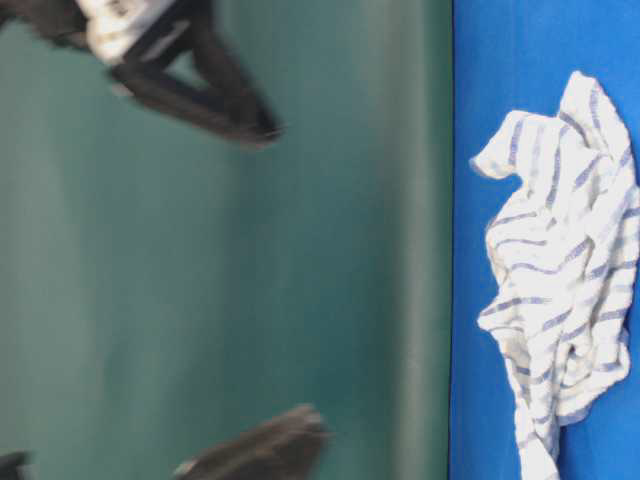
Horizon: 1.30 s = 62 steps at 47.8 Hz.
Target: Lift the towel with both arms.
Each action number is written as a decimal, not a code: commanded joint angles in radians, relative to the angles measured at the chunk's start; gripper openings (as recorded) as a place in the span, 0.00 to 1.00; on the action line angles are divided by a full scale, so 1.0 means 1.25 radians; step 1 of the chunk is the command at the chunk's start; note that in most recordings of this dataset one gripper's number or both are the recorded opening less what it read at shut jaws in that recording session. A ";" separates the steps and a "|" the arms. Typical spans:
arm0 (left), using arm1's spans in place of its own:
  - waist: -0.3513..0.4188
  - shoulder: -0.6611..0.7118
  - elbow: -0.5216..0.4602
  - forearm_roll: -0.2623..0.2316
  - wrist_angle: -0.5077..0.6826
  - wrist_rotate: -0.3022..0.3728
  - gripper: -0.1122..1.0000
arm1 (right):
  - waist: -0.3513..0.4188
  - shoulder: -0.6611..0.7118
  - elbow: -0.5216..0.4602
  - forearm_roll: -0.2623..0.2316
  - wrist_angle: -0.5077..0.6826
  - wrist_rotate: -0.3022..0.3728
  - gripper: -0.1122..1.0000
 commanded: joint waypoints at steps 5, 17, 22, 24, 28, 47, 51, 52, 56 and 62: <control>0.018 0.065 0.033 0.000 -0.102 0.001 0.94 | 0.001 0.045 0.055 -0.001 -0.088 0.016 0.66; 0.060 0.188 0.065 0.000 -0.179 0.001 0.94 | 0.001 0.166 0.092 -0.001 -0.189 0.029 0.66; 0.070 0.239 0.067 0.000 -0.214 0.000 0.94 | -0.002 0.216 0.094 0.000 -0.222 0.029 0.66; 0.074 0.258 0.067 0.000 -0.226 0.000 0.94 | -0.004 0.241 0.094 0.000 -0.238 0.029 0.66; 0.076 0.288 0.067 0.000 -0.248 0.000 0.94 | -0.007 0.274 0.094 -0.001 -0.259 0.029 0.66; 0.081 0.329 0.069 0.000 -0.266 0.001 0.90 | -0.018 0.333 0.094 0.001 -0.293 0.029 0.66; 0.081 0.329 0.069 0.000 -0.266 0.001 0.82 | -0.020 0.334 0.093 0.000 -0.293 0.029 0.65; 0.081 0.329 0.069 0.000 -0.265 0.001 0.79 | -0.020 0.334 0.092 0.000 -0.293 0.029 0.64; 0.081 0.329 0.070 0.000 -0.261 0.001 0.59 | -0.020 0.334 0.092 0.000 -0.291 0.028 0.52; 0.081 0.329 0.070 0.000 -0.259 0.004 0.26 | -0.022 0.333 0.094 0.000 -0.291 0.028 0.19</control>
